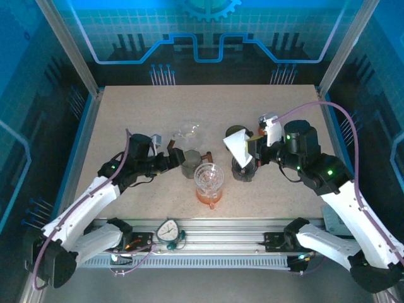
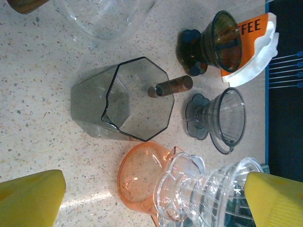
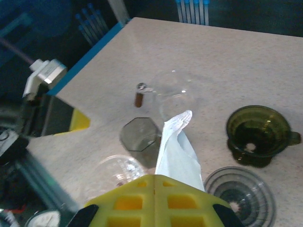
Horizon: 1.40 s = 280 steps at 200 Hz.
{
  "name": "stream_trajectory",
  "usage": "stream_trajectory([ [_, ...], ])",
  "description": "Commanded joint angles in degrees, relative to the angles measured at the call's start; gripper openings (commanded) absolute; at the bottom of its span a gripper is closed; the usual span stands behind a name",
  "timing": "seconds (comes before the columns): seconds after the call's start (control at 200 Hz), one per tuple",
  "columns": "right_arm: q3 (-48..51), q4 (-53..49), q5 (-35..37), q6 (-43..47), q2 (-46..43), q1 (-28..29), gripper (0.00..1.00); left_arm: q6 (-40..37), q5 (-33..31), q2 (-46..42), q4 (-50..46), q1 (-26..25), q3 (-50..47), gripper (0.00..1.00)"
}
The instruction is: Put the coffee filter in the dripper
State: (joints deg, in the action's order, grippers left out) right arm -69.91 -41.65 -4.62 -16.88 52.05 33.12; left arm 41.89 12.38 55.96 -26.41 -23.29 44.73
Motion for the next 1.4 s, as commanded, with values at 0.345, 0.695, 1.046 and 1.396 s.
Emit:
stream_trajectory([
  [0.345,-11.4,-16.8,1.4,2.0,9.3,13.8,0.00,-1.5,1.7,-4.9,-7.0,0.5,1.6,0.99],
  [0.695,-22.4,-25.6,9.7,5.3,23.7,19.7,0.00,-2.8,3.3,-5.1,-7.6,0.5,3.5,0.99],
  [1.046,-27.3,-27.3,12.3,6.5,31.8,23.8,0.00,-2.8,4.4,-5.3,-6.5,0.5,3.6,0.99],
  [1.396,-23.0,-18.5,9.0,6.0,35.8,25.3,0.00,-1.9,4.5,-6.0,-6.5,0.5,3.2,0.99],
])
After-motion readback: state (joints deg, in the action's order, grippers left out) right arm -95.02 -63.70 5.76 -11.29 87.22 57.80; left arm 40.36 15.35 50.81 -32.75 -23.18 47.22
